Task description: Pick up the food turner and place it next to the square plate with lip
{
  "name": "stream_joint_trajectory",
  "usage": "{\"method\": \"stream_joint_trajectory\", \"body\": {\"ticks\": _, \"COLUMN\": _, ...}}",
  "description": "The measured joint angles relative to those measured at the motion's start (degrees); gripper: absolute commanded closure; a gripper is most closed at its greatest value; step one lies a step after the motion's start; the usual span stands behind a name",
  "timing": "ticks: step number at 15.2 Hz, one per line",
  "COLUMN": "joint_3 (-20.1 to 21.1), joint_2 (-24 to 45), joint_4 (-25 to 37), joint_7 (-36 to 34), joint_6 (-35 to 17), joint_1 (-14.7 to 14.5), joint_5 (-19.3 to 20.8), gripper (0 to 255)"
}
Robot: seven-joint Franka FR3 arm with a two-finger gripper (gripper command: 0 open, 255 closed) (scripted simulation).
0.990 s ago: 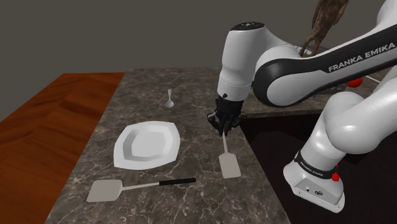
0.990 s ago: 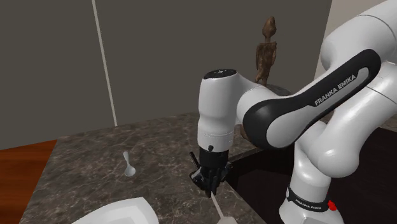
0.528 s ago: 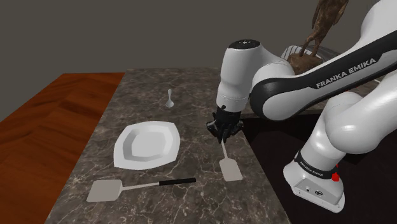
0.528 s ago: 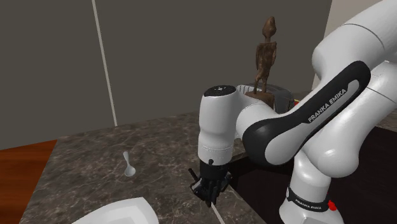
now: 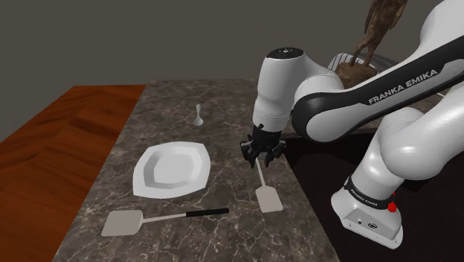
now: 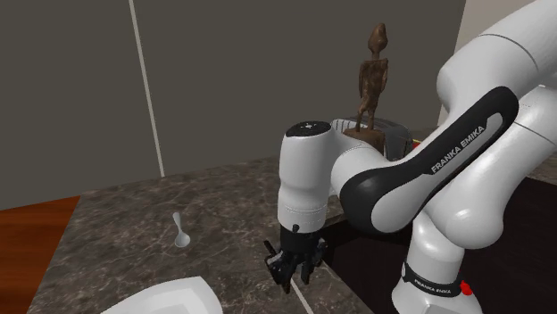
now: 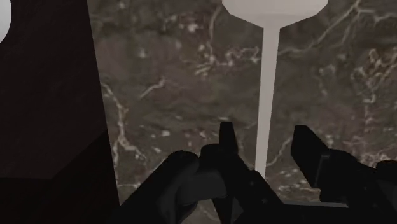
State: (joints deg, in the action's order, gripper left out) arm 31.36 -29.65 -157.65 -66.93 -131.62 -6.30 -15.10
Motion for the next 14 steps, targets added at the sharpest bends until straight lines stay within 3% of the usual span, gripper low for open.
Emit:
{"method": "stream_joint_trajectory", "body": {"ticks": 5, "joint_3": 0.0, "joint_2": 0.0, "joint_4": 0.0, "joint_7": 0.0, "joint_6": 0.0, "joint_1": 0.0, "joint_5": 0.0, "gripper": 0}}
{"method": "stream_joint_trajectory", "body": {"ticks": 10, "joint_3": -2.1, "joint_2": -4.5, "joint_4": 3.7, "joint_7": 0.5, "joint_6": 8.1, "joint_1": -0.6, "joint_5": 0.3, "gripper": 0}}
{"method": "stream_joint_trajectory", "body": {"ticks": 14, "joint_3": -2.4, "joint_2": -5.2, "joint_4": 4.1, "joint_7": 0.5, "joint_6": 9.3, "joint_1": -0.8, "joint_5": 0.3, "gripper": 0}}
